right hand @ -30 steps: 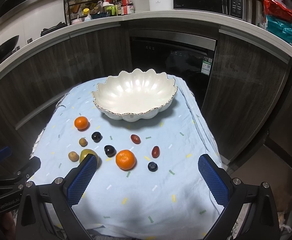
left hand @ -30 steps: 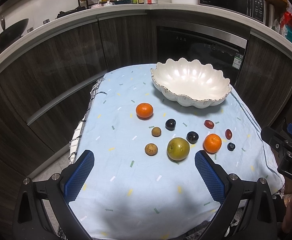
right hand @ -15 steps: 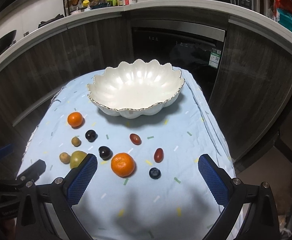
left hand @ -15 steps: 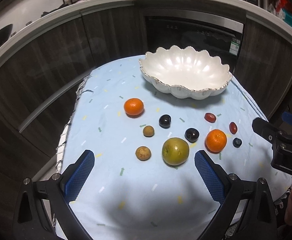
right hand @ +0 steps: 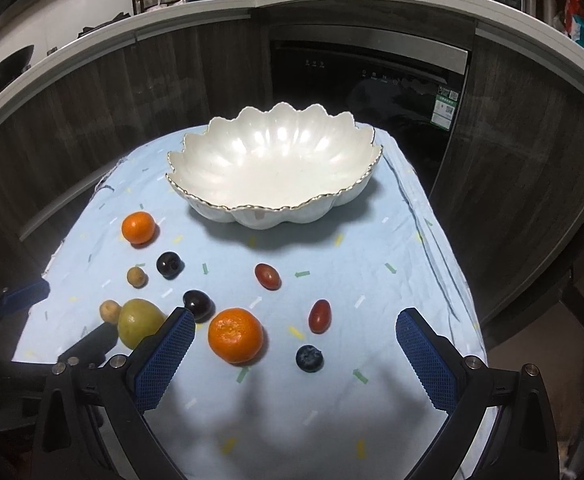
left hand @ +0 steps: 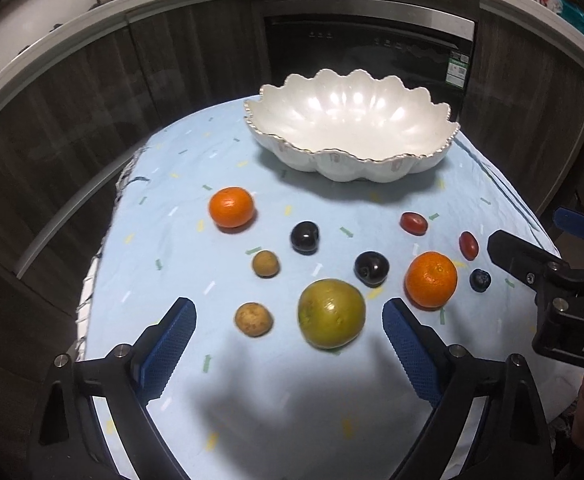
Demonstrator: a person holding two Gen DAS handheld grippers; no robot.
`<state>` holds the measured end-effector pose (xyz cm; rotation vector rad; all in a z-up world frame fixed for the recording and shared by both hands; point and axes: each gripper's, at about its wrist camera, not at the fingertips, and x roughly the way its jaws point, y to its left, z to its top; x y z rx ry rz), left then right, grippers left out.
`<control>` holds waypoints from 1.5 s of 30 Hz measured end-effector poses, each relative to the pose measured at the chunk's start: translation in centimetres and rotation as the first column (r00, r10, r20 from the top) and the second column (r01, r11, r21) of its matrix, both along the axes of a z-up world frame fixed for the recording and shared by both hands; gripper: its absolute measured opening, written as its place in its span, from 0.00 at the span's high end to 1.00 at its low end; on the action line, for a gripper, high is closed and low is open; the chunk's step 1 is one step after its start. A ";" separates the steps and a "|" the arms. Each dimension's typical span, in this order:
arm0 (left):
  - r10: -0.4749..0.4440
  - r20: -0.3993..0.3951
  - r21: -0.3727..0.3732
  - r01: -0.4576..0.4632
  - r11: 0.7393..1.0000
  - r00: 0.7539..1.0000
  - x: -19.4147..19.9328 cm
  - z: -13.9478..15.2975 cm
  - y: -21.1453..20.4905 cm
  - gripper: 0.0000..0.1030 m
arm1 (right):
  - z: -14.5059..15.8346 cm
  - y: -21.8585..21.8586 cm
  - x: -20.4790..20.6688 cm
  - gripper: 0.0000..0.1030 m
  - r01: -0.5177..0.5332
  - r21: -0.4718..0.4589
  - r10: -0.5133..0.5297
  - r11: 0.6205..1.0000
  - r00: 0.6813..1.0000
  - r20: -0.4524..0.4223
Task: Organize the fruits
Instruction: 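Grasp the green fruit with the left tool while the right tool grasps the blueberry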
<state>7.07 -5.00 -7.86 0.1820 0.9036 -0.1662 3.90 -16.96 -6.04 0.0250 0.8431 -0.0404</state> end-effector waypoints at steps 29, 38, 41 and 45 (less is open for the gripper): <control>-0.037 -0.081 -0.018 0.036 0.999 0.996 1.7 -5.0 -2.0 0.32 | -5.7 -1.8 1.5 0.38 0.041 0.007 -0.040 0.999 0.988 -0.152; -0.035 -0.099 -0.032 0.032 0.999 0.994 1.9 -5.6 -1.8 0.44 | -6.9 -1.7 1.8 0.54 0.035 0.006 -0.033 0.999 0.982 -0.187; -0.036 -0.109 -0.035 0.032 0.999 0.993 2.0 -5.8 -1.8 0.51 | -7.2 -1.7 1.9 0.56 0.029 0.010 -0.026 1.000 0.980 -0.199; -0.040 -0.110 -0.044 0.036 0.998 0.993 2.0 -5.7 -1.7 0.54 | -7.2 -1.5 1.9 0.66 0.020 0.005 -0.018 1.000 0.980 -0.196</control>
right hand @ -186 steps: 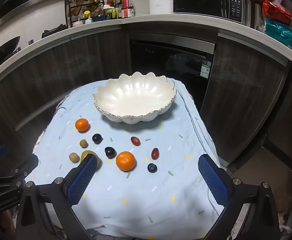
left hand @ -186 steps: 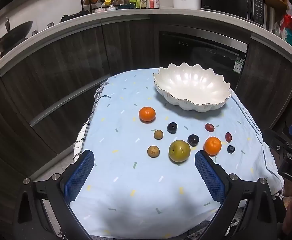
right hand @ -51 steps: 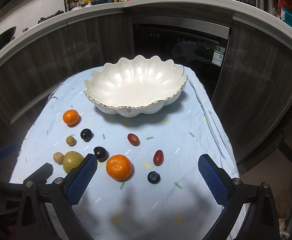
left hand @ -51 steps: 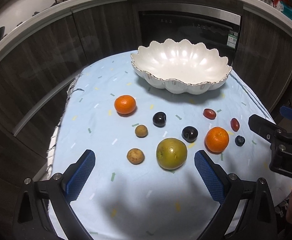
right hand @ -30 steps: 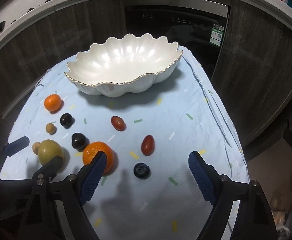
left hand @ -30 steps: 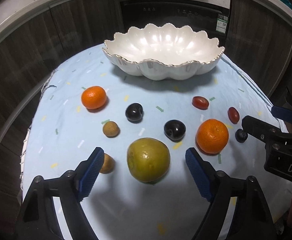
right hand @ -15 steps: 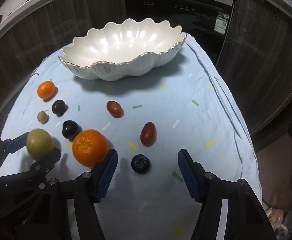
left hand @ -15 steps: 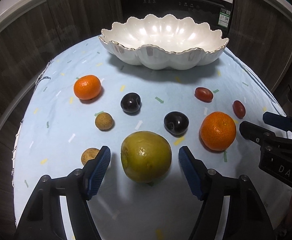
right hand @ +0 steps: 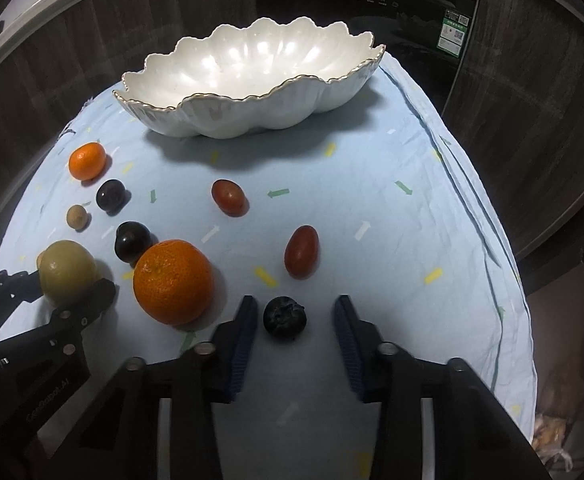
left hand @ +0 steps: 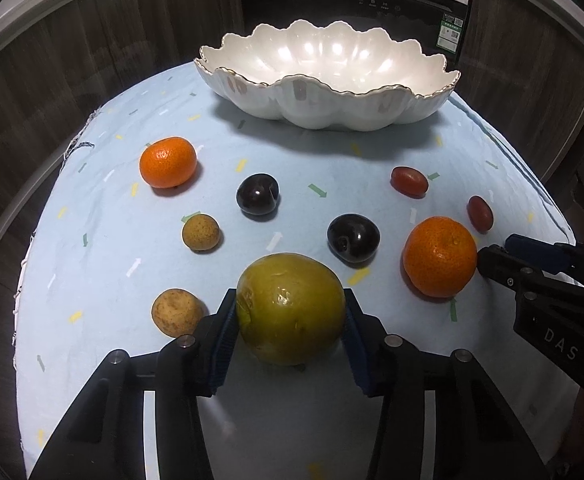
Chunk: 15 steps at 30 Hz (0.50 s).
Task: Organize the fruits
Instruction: 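Grasp the green fruit with the left tool while the right tool grasps the blueberry, then carry the green fruit and blueberry over the white bowl with both tools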
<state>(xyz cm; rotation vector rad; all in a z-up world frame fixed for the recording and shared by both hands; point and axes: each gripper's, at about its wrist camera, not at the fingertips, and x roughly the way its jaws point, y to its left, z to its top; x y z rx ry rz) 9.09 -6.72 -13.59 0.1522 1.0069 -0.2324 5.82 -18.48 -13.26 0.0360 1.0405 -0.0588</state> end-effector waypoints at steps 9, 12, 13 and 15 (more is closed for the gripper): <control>0.001 -0.002 0.007 -0.001 1.000 1.000 -0.3 0.2 0.0 0.54 | 0.3 0.3 -0.2 0.78 -0.020 0.001 0.020 1.000 1.000 0.010; -0.001 0.005 0.002 0.001 1.000 1.000 -0.5 0.5 0.1 0.54 | 0.6 0.3 -0.3 0.78 -0.021 0.000 0.021 1.000 1.000 0.022; -0.003 0.013 0.000 0.003 1.000 1.000 -0.6 0.7 0.1 0.54 | 0.8 0.4 -0.4 0.78 -0.023 -0.001 0.023 1.000 0.999 0.027; -0.010 0.034 -0.004 0.010 1.000 0.999 -1.0 1.2 0.1 0.54 | 1.2 0.5 -0.7 0.78 -0.028 -0.003 0.028 1.000 0.999 0.040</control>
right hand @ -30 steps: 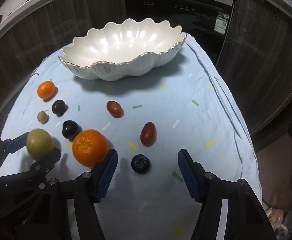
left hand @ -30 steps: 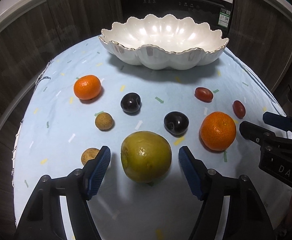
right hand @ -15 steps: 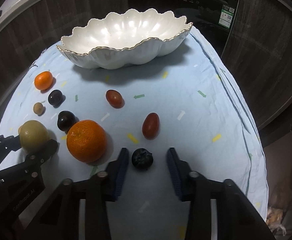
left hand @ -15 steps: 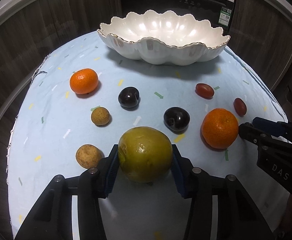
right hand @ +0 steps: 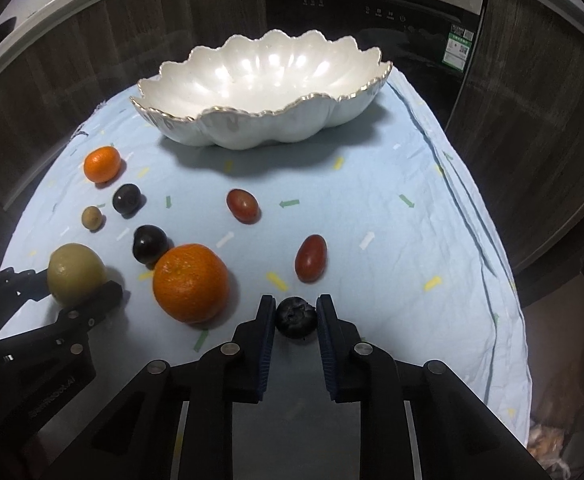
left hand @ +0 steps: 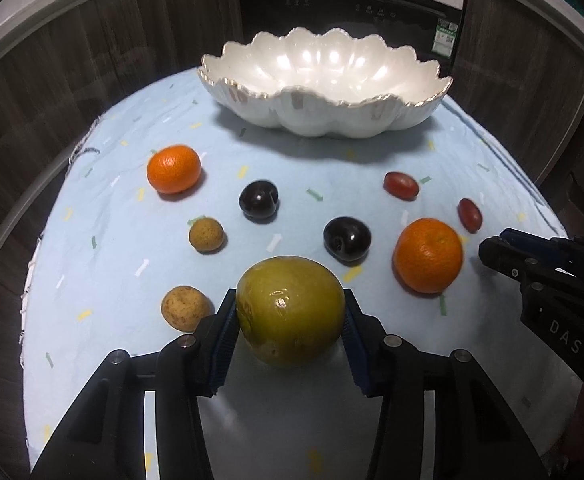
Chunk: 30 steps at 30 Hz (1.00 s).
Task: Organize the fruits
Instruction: 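Carry the green fruit and blueberry over the white bowl with both tools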
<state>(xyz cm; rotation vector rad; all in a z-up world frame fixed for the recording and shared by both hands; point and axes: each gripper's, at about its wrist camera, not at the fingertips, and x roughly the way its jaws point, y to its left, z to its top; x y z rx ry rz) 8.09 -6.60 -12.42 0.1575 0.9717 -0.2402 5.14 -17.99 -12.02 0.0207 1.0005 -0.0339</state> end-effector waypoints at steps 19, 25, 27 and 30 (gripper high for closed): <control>-0.024 0.128 -0.020 0.027 0.999 0.991 -2.2 4.4 0.2 0.54 | 3.9 0.2 -1.7 0.78 -0.003 -0.009 0.004 1.000 0.993 0.120; -0.007 0.124 -0.025 0.010 1.000 0.992 -1.8 5.2 0.7 0.54 | 5.1 0.7 -1.6 0.78 -0.014 -0.008 0.015 1.000 0.989 0.146; -0.008 0.118 -0.031 0.012 0.999 0.993 -1.5 5.4 0.7 0.54 | 5.4 0.8 -1.6 0.78 -0.016 -0.008 0.017 1.000 0.989 0.150; -0.008 0.111 -0.036 0.012 0.999 0.994 -1.0 5.9 0.7 0.54 | 5.9 0.8 -1.3 0.78 -0.016 -0.004 0.017 1.000 0.988 0.152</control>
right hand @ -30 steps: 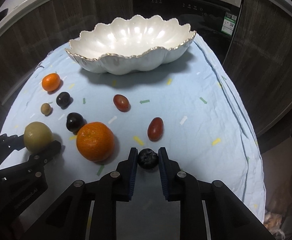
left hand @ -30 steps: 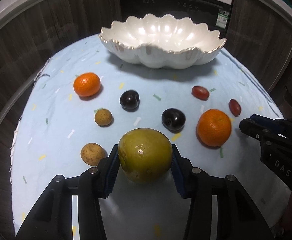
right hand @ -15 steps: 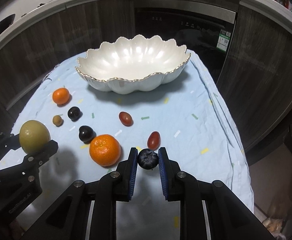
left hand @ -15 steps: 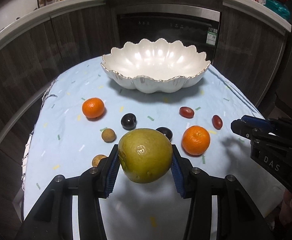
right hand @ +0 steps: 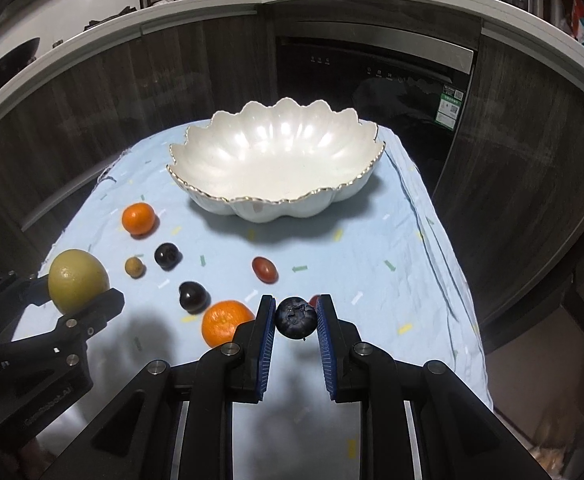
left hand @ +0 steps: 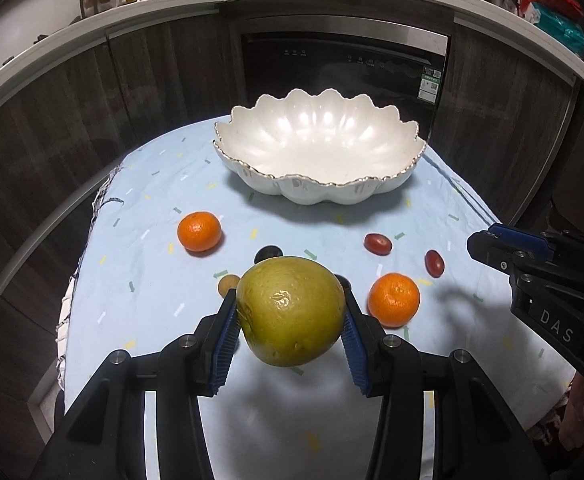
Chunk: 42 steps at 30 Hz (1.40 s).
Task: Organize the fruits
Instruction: 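Carry the green fruit and blueberry over the white bowl with both tools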
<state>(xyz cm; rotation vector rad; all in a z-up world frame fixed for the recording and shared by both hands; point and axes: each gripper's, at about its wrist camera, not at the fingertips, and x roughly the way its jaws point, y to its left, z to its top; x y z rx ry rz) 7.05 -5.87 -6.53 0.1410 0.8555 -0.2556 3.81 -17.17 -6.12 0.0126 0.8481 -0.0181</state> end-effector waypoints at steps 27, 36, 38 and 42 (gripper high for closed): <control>-0.037 -0.024 -0.036 0.036 0.999 0.999 9.8 3.7 -1.6 0.54 | 4.3 -1.6 8.0 0.78 0.010 0.016 -0.011 1.000 0.999 0.050; -0.048 -0.022 -0.032 0.047 0.998 0.999 12.8 4.0 -2.0 0.54 | 4.3 -2.0 10.8 0.78 0.001 0.018 -0.002 1.000 0.999 0.047; -0.047 -0.025 -0.030 0.046 0.998 0.999 13.3 3.9 -2.0 0.54 | 4.3 -2.2 11.4 0.78 0.004 0.019 -0.005 1.000 0.999 0.046; -0.052 -0.031 -0.020 0.052 0.998 0.998 14.5 3.8 -2.1 0.54 | 4.3 -2.6 12.7 0.78 0.012 0.024 -0.013 1.000 0.999 0.037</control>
